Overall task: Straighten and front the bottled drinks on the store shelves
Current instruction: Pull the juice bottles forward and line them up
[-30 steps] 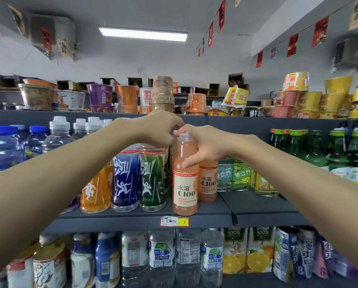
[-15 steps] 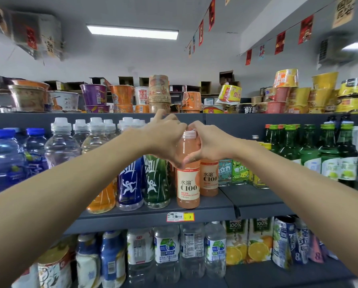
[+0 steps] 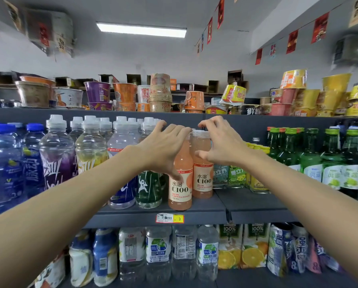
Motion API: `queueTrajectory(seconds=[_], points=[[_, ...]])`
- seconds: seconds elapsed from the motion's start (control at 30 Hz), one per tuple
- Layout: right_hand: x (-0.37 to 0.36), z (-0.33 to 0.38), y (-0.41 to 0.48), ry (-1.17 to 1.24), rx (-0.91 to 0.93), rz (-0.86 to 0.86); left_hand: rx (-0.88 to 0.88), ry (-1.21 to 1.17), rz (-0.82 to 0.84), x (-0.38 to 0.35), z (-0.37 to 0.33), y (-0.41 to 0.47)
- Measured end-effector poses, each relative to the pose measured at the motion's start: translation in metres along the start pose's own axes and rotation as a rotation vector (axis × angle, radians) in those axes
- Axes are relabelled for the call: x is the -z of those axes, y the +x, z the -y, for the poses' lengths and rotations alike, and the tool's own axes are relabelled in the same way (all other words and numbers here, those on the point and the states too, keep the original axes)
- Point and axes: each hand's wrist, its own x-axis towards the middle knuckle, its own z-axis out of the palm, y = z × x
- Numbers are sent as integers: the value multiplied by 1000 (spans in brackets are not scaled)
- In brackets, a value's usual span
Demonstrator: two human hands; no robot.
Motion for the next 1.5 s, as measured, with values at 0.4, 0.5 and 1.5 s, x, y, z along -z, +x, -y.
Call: queueTrajectory(seconds=[0.4, 0.5, 1.5], points=[[-26, -17, 1, 289, -109, 215, 27, 24, 14, -2, -2, 3], [-35, -16, 3, 344, -130, 206, 33, 32, 24, -3, -3, 3], [8, -16, -18, 609, -137, 314, 54, -26, 24, -2, -4, 3]])
